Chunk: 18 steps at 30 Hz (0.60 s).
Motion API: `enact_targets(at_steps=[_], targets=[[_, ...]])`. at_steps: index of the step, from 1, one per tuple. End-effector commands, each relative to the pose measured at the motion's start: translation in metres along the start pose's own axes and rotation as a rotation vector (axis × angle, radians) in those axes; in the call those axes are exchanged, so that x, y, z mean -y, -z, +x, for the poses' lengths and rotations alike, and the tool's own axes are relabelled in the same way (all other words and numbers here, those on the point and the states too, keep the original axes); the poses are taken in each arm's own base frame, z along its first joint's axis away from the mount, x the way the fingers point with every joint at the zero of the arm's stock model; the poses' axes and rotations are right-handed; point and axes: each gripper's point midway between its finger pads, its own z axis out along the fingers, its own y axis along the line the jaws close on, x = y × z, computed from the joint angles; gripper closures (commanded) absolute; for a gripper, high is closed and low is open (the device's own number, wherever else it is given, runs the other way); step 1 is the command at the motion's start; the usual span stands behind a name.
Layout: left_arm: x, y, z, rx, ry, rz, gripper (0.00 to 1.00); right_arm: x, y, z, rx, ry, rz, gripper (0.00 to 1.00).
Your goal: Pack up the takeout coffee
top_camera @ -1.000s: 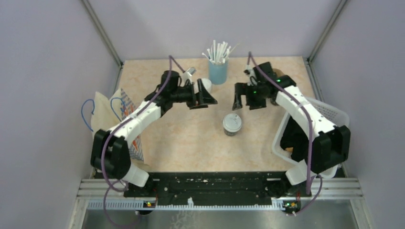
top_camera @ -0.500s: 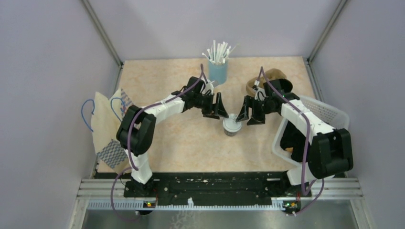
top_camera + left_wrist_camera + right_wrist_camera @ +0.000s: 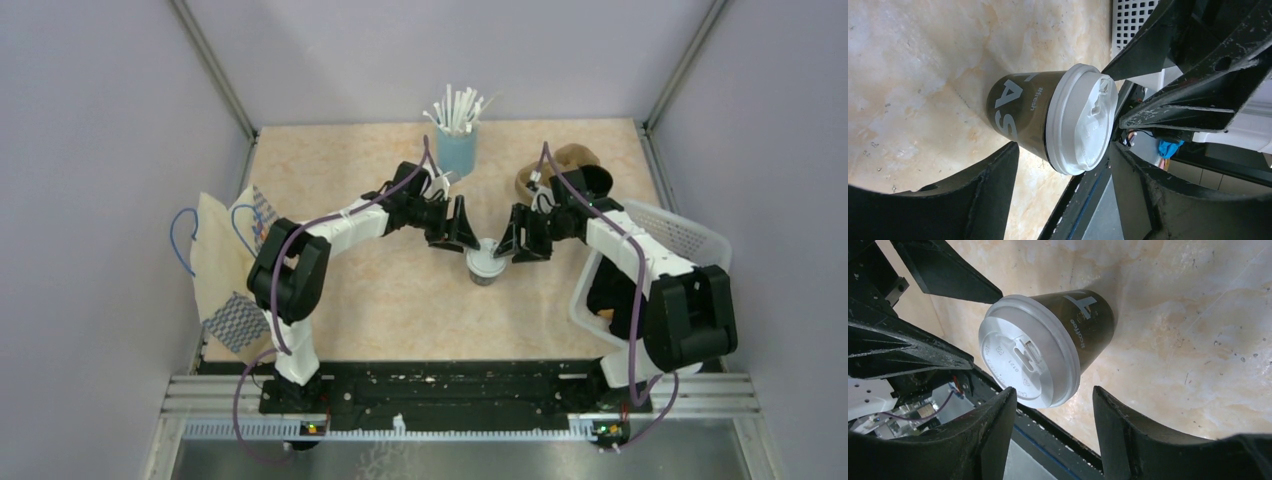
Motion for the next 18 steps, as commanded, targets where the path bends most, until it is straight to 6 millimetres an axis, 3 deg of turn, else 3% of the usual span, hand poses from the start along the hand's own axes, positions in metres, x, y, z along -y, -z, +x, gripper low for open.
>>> enact_targets(at_steps=[1,18], targets=[[0.0075,-0.0045,-0.0114,0.013,-0.044,0.049,0.3,-0.0036,-0.0056,-0.0054,0.012,0.021,-0.033,0.44],[0.0017,-0.0112,-0.0103,0.002,-0.005,0.033,0.46,-0.0028,-0.0123,-0.0118,0.018,0.004,-0.038,0.51]])
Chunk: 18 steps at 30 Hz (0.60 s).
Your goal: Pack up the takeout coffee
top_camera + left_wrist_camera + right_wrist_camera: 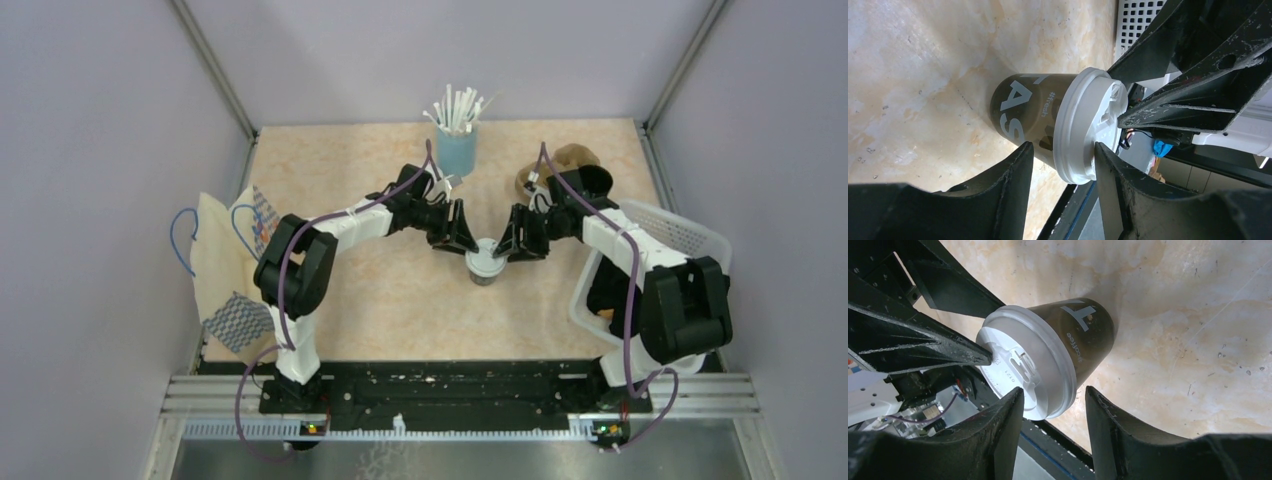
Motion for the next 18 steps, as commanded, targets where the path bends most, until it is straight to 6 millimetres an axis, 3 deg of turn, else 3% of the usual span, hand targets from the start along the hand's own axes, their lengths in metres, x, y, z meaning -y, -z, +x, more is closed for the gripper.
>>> enact_targets(at_steps=[1,10,13,18], targets=[[0.011,-0.001,-0.013,0.028,-0.04,0.03,0.46,-0.006,-0.001,-0.01,0.033,0.029,-0.022,0.52],[-0.006,-0.006,-0.01,0.027,-0.009,-0.027,0.53,-0.003,-0.007,-0.007,0.025,0.025,-0.063,0.48],[-0.019,-0.008,0.003,0.005,0.006,-0.053,0.54,0.005,-0.005,-0.005,0.028,0.021,-0.092,0.41],[-0.034,-0.01,0.021,-0.014,0.03,-0.068,0.55,0.012,-0.008,0.002,0.027,-0.019,-0.186,0.41]])
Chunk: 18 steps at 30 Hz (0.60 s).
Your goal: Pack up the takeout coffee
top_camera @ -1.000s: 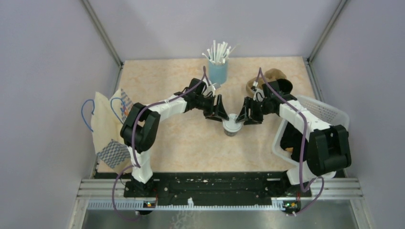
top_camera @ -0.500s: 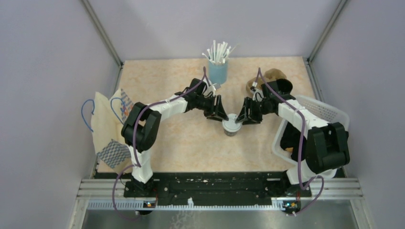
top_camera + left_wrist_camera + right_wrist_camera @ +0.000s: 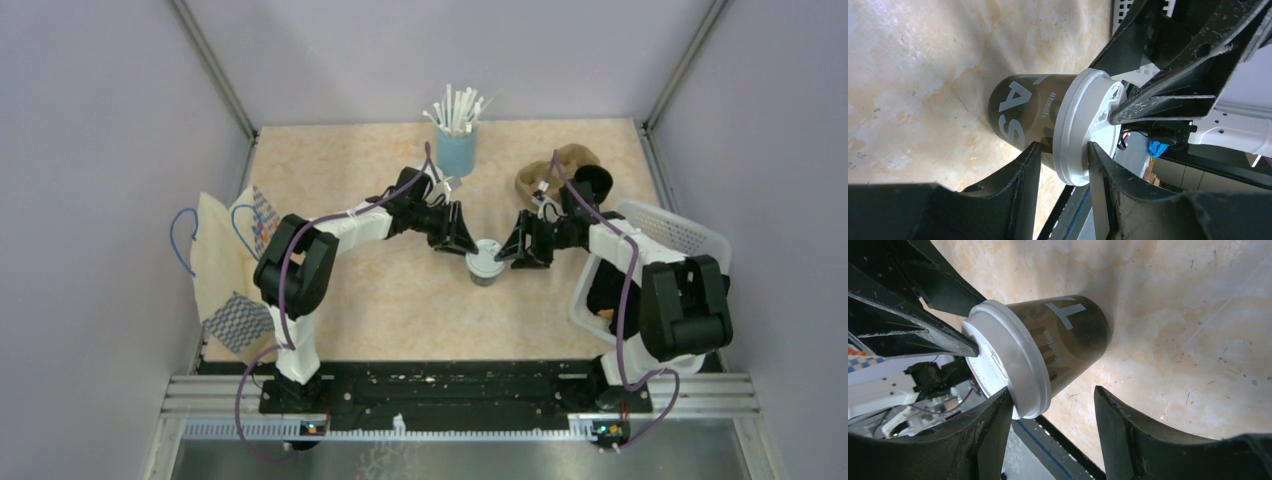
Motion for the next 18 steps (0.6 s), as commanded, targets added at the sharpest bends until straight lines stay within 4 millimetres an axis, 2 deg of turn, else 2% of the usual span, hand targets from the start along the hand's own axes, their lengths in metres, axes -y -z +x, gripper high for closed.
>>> enact_targets(at_steps=[1,4,6,9,12,18], targets=[[-0.033,-0.008,0.018,-0.017,0.014,-0.078,0.55,-0.002,-0.005,-0.002,0.013,0.01,-0.104,0.41],[-0.034,-0.007,0.022,-0.025,0.0,-0.073,0.54,0.0,-0.009,0.001,0.001,-0.002,-0.116,0.41],[-0.023,-0.004,0.016,-0.019,-0.019,-0.052,0.51,-0.008,-0.003,-0.003,0.014,0.014,-0.128,0.41],[-0.002,0.001,0.003,0.004,-0.064,-0.009,0.42,-0.016,0.001,-0.009,0.029,0.029,-0.145,0.39],[0.015,0.006,-0.008,0.01,-0.092,0.029,0.3,-0.012,-0.005,-0.008,0.017,0.01,-0.153,0.39],[0.031,0.02,-0.013,0.041,-0.117,0.044,0.18,-0.01,-0.006,-0.011,0.01,0.021,-0.141,0.4]])
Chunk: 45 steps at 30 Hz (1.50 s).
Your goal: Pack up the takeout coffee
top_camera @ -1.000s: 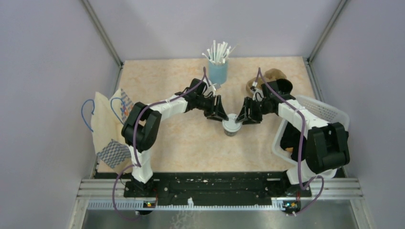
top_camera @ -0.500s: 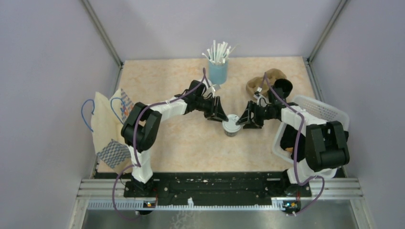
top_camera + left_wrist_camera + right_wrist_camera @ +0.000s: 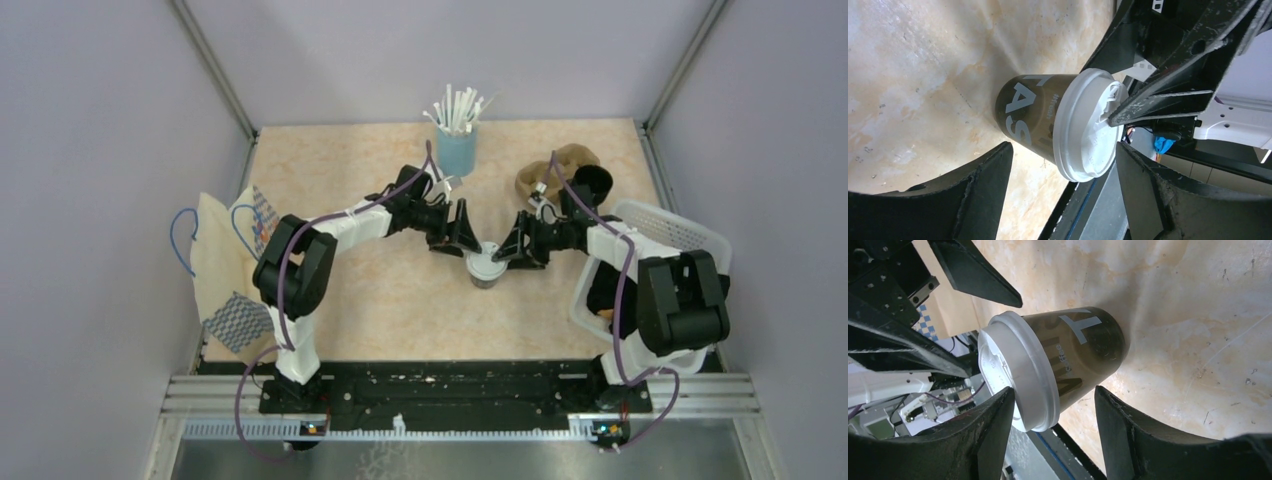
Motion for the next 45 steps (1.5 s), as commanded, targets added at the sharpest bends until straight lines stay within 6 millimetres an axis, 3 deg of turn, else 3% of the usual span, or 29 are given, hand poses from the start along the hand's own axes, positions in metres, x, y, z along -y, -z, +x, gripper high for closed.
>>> enact_targets(at_steps=[1,4,7,10,17,25,39,45], targets=[[0.029,0.021,-0.012,0.055,-0.086,0.035,0.17,-0.006,-0.001,-0.014,0.016,0.041,-0.022,0.41],[0.022,0.029,-0.004,0.066,-0.054,0.033,0.21,-0.006,-0.002,-0.016,0.015,0.037,-0.023,0.42],[0.015,0.039,0.001,0.081,-0.019,0.048,0.37,-0.005,-0.002,-0.016,0.008,0.037,-0.018,0.43],[0.008,0.035,0.01,0.042,0.018,0.054,0.5,-0.004,-0.003,-0.016,0.005,0.035,-0.017,0.43],[0.004,0.026,0.02,-0.024,0.052,0.098,0.43,-0.004,-0.003,-0.015,0.004,0.033,-0.019,0.43],[-0.002,0.017,0.027,-0.074,0.078,0.106,0.48,-0.005,-0.002,-0.015,0.007,0.037,-0.02,0.43],[-0.003,0.01,0.027,-0.096,0.053,0.083,0.35,-0.003,-0.002,-0.013,0.006,0.037,-0.013,0.43],[-0.017,0.006,0.031,-0.12,0.089,0.036,0.41,-0.001,-0.003,-0.013,0.009,0.036,-0.006,0.43]])
